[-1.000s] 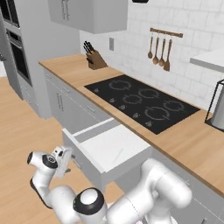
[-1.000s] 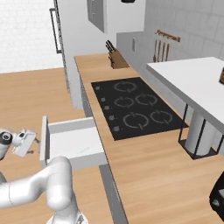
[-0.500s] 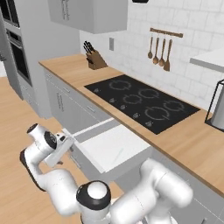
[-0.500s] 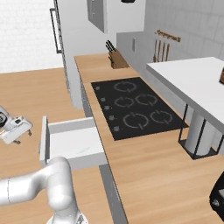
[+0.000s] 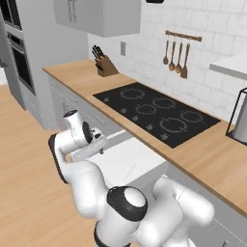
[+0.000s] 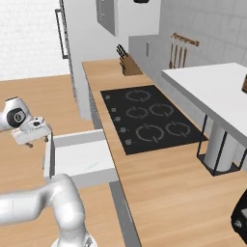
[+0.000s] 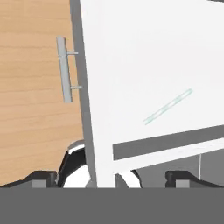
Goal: Take a straw from the drawer in front and place it inside the glass cup on the dining counter.
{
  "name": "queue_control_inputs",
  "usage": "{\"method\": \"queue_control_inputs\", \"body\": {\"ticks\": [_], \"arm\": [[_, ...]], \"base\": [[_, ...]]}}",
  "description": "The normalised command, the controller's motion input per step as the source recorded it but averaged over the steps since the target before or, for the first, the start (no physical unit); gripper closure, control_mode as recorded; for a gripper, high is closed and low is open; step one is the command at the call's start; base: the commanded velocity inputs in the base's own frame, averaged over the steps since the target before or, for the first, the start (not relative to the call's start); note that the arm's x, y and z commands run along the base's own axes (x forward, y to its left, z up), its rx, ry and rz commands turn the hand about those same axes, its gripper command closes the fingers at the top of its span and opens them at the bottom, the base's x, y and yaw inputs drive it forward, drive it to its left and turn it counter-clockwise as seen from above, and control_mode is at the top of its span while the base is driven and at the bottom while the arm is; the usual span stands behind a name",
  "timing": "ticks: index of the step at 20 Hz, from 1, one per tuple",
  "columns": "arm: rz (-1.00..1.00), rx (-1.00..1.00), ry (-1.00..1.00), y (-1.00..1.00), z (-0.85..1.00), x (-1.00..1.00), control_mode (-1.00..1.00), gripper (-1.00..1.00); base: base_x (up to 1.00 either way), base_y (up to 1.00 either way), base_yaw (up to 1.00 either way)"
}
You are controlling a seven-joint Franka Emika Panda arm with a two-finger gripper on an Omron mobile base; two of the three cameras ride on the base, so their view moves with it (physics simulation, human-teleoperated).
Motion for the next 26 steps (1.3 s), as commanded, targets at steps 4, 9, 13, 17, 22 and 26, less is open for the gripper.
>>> {"method": "queue_control_inputs", "body": {"ticks": [4, 9, 13, 17, 22, 26], "arm": [[-0.18, 0.09, 0.00, -0.64, 0.02, 0.54, -1.00, -1.00], [-0.15, 0.04, 0.00, -0.34, -0.11, 0.64, -1.00, -1.00], [-0.07, 0.03, 0.00, -0.07, -0.41, 0.31, -1.00, -1.00], [-0.04, 0.03, 0.00, -0.10, -0.53, 0.21, -1.00, -1.00], [-0.01, 0.05, 0.00, -0.19, -0.54, 0.13, -1.00, -1.00], [0.00, 0.10, 0.00, -0.20, -0.49, 0.03, -1.00, -1.00]], "base": [[0.00, 0.00, 0.00], [0.00, 0.00, 0.00], [0.00, 0.00, 0.00], [0.00, 0.00, 0.00], [0.00, 0.00, 0.00], [0.00, 0.00, 0.00]]}}
